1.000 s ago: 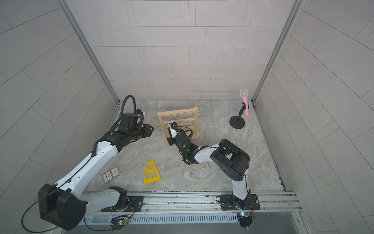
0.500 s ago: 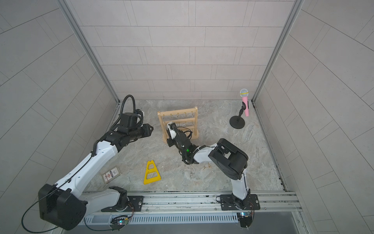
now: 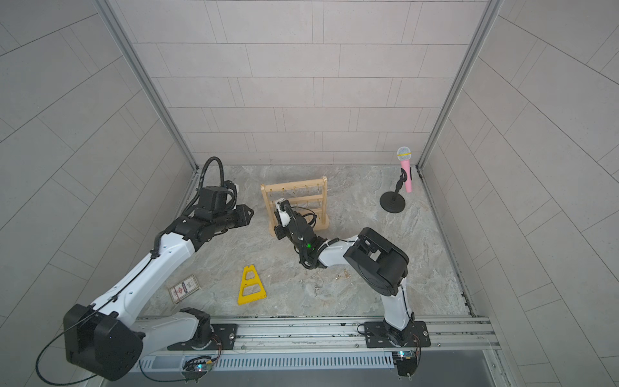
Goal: Hang the necklace on the jewelry display stand
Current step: Hang the necklace on the stand.
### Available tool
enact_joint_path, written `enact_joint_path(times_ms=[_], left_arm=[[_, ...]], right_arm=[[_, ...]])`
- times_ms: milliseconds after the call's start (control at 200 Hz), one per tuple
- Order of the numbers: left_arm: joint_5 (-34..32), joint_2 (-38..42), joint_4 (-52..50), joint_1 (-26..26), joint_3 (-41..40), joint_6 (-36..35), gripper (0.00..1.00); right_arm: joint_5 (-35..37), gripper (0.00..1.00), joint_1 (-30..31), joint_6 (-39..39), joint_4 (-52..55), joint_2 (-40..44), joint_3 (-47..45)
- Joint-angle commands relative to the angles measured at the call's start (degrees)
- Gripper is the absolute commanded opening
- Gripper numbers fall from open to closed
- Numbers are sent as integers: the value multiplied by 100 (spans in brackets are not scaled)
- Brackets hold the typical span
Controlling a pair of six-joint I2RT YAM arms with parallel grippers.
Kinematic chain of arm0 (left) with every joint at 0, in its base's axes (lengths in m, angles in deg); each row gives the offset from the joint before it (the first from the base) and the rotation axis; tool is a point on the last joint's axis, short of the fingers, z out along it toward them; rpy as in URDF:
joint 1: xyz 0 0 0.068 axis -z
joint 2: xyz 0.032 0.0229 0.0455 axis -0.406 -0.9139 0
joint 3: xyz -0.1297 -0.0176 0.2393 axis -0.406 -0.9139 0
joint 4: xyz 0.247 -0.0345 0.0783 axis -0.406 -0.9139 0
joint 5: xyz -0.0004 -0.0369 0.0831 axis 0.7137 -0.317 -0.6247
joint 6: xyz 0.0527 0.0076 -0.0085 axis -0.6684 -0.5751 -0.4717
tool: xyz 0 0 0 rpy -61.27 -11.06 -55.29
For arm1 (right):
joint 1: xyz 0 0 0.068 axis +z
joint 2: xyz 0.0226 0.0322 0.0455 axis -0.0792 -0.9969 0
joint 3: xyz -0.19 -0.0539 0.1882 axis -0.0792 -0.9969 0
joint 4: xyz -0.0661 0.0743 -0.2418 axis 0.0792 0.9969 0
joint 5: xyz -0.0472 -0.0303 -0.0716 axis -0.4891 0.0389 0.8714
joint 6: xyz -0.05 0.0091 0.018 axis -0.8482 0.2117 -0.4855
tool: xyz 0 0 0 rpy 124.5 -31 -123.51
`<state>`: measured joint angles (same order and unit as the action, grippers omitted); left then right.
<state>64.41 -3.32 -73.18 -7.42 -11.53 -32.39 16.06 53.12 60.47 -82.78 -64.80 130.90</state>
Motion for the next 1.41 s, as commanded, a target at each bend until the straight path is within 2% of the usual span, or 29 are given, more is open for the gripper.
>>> enact_joint_path(times_ms=[0, 260, 435, 1401], left_arm=[[2, 27, 95, -36, -45, 14, 29], [14, 38, 121, -45, -70, 23, 29], [24, 20, 130, -39, -72, 30, 29], [43, 19, 156, -44, -95, 47, 29]], right_arm=[[21, 11, -24, -6, -5, -93, 107], [24, 10, -24, -15, -35, -59, 51], [-5, 14, -24, -29, -108, 20, -82], [-171, 13, -11, -65, -213, 78, -182]])
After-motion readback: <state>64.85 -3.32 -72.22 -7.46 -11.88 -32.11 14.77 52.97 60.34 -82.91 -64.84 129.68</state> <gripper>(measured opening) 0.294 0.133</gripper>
